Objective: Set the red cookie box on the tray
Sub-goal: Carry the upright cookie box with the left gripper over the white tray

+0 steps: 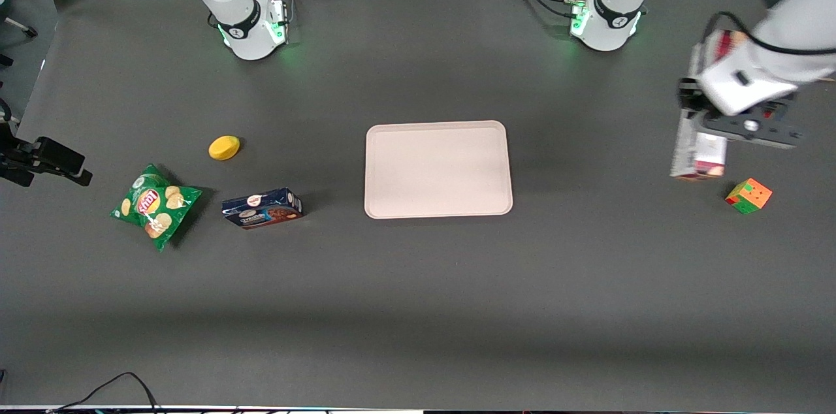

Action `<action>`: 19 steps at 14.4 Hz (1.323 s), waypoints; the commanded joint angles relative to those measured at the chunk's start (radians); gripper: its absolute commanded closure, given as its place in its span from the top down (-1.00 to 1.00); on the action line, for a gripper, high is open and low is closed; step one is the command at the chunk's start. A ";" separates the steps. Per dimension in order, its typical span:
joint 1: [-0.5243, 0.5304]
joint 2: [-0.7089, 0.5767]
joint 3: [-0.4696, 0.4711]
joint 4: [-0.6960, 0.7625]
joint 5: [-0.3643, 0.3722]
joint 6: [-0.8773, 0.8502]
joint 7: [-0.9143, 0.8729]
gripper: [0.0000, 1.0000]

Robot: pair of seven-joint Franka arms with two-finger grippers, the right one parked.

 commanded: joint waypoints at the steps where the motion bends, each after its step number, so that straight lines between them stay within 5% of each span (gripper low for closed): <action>1: -0.002 0.001 -0.129 0.035 -0.034 -0.055 -0.278 -1.00; 7: -0.005 0.012 -0.304 0.020 -0.183 0.026 -0.562 -1.00; 19: -0.014 0.082 -0.586 -0.368 -0.141 0.623 -0.912 -1.00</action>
